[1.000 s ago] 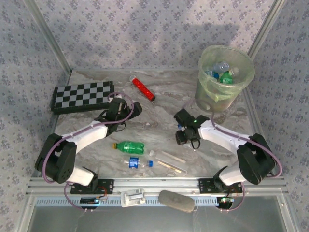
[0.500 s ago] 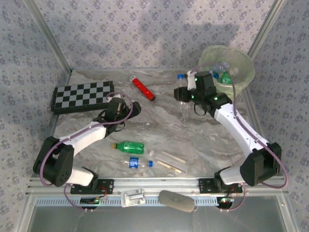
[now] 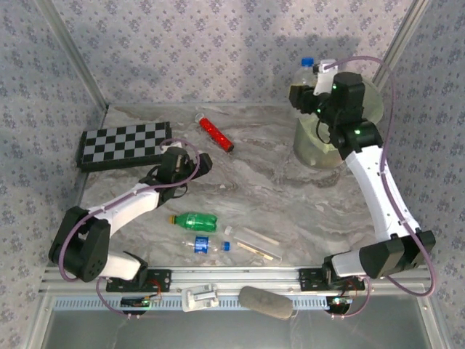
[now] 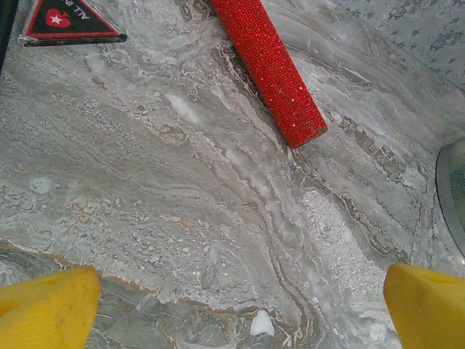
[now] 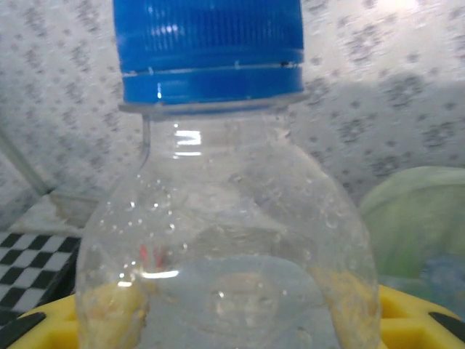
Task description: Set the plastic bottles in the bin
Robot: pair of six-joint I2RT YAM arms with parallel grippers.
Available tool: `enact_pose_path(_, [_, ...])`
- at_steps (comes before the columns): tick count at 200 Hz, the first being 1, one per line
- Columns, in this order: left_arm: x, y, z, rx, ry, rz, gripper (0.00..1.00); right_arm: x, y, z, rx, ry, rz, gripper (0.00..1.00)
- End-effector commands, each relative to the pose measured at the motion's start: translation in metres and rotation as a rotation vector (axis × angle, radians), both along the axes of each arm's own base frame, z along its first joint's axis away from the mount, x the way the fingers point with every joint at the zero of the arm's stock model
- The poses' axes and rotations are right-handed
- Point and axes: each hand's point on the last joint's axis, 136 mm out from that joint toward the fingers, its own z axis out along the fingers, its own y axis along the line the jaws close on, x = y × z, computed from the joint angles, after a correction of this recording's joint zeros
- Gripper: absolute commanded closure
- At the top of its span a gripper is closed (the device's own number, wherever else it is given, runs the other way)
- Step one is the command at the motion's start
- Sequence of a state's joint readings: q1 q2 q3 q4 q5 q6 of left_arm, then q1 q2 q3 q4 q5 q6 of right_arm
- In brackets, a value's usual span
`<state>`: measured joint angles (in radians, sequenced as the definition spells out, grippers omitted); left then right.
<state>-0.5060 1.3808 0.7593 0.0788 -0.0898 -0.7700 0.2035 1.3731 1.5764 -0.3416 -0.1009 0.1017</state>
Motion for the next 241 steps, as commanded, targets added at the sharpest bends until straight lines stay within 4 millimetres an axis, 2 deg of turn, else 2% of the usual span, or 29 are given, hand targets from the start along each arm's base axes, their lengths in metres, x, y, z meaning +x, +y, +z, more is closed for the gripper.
enact_pose_path(1, [-0.004,-0.002,0.004,-0.001,-0.015,-0.025,0.00,-0.007,-0.042,0.015,-0.056,-0.026,-0.139,0.50])
enact_pose_path(25, [-0.002,-0.005,0.005,0.000,-0.017,-0.032,0.00,-0.006,-0.085,0.013,-0.093,-0.016,-0.269,0.50])
enact_pose_path(46, [0.001,-0.007,0.006,-0.001,-0.017,-0.040,0.00,-0.001,-0.114,0.005,-0.110,0.012,-0.347,0.50])
enact_pose_path(77, [0.003,-0.010,0.007,-0.008,-0.013,-0.046,0.00,0.011,-0.149,-0.011,-0.082,0.064,-0.428,0.50])
enact_pose_path(94, [0.003,-0.011,0.006,-0.008,-0.011,-0.047,0.00,0.019,-0.162,-0.023,-0.062,0.098,-0.450,0.49])
enact_pose_path(129, [0.001,-0.009,0.005,-0.002,-0.006,-0.045,0.00,0.035,-0.177,-0.046,-0.017,0.156,-0.468,0.49])
enact_pose_path(157, [0.000,-0.008,0.003,0.001,0.000,-0.041,0.00,0.044,-0.180,-0.060,0.006,0.202,-0.456,0.46])
enact_pose_path(171, [0.000,-0.008,0.003,0.001,0.000,-0.040,0.00,0.046,-0.180,-0.065,0.005,0.225,-0.455,0.39])
enact_pose_path(181, [0.000,-0.008,0.003,0.001,0.001,-0.041,0.00,0.046,-0.181,-0.066,0.005,0.230,-0.466,0.28])
enact_pose_path(190, [0.000,-0.008,0.003,0.000,0.001,-0.041,0.00,0.045,-0.183,-0.063,0.006,0.222,-0.478,0.17])
enact_pose_path(194, [0.000,-0.008,0.003,0.001,0.000,-0.041,0.00,0.045,-0.183,-0.062,0.006,0.218,-0.479,0.04])
enact_pose_path(196, [0.000,-0.008,0.003,0.000,0.001,-0.041,0.00,0.045,-0.183,-0.061,0.006,0.215,-0.480,0.02])
enact_pose_path(241, [0.000,-0.006,0.001,0.003,0.003,-0.025,0.00,0.033,-0.176,-0.023,0.009,0.116,-0.467,0.01])
